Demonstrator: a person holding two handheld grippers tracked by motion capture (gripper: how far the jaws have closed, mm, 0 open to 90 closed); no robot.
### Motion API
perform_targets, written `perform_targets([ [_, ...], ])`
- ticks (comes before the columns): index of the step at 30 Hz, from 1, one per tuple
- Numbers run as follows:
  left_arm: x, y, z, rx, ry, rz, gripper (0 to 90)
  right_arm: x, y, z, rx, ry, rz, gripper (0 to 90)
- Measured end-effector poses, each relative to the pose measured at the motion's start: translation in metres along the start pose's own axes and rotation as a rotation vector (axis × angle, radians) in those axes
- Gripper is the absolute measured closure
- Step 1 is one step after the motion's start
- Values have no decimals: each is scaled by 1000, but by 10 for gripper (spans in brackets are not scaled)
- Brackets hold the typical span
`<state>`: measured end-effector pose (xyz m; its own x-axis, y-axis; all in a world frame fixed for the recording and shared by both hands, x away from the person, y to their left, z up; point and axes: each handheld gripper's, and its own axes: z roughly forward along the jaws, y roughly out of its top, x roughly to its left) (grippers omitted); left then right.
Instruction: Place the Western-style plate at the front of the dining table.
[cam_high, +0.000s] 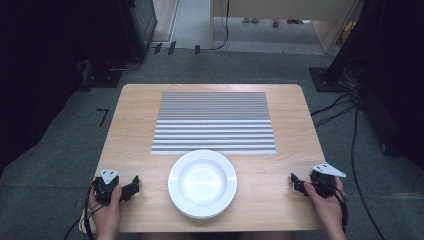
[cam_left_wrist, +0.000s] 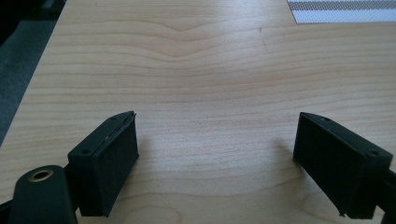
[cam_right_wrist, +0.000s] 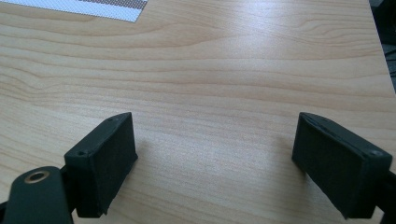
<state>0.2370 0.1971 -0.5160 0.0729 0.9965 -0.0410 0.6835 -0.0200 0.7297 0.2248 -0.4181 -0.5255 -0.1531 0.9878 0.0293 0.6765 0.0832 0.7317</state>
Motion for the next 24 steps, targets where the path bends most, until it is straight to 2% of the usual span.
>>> perform_targets([
  [2,-3,5,0,-6,-17,-4,137,0,0,1,0,2,0,134],
  [5,-6,12,0,-18,-6,9,137,0,3,3,1,1,-1,131],
  [7,-9,22,0,-35,-17,-31,137,1,6,7,2,-8,7,129],
  [9,-10,26,-2,-40,-23,-37,137,3,7,8,1,-8,9,127],
  [11,-11,37,-5,-73,0,-31,138,3,8,9,2,-9,9,123],
  [12,-10,39,-5,-79,-1,-34,138,3,8,9,2,-13,12,122],
  [17,-12,32,-6,-92,-27,-13,138,4,9,10,1,-24,22,122],
  [19,-10,31,-5,-74,-55,-37,137,4,9,10,2,-24,22,122],
  [20,-10,32,-6,-77,-70,-55,138,4,9,10,2,-24,22,122],
  [22,-14,34,-11,-96,-94,-62,138,4,9,10,2,-25,24,122],
  [23,-14,34,-11,-96,-94,-62,138,4,9,10,2,-25,24,122],
  [24,-22,35,-15,-107,-114,-38,138,5,9,10,2,-29,27,123],
])
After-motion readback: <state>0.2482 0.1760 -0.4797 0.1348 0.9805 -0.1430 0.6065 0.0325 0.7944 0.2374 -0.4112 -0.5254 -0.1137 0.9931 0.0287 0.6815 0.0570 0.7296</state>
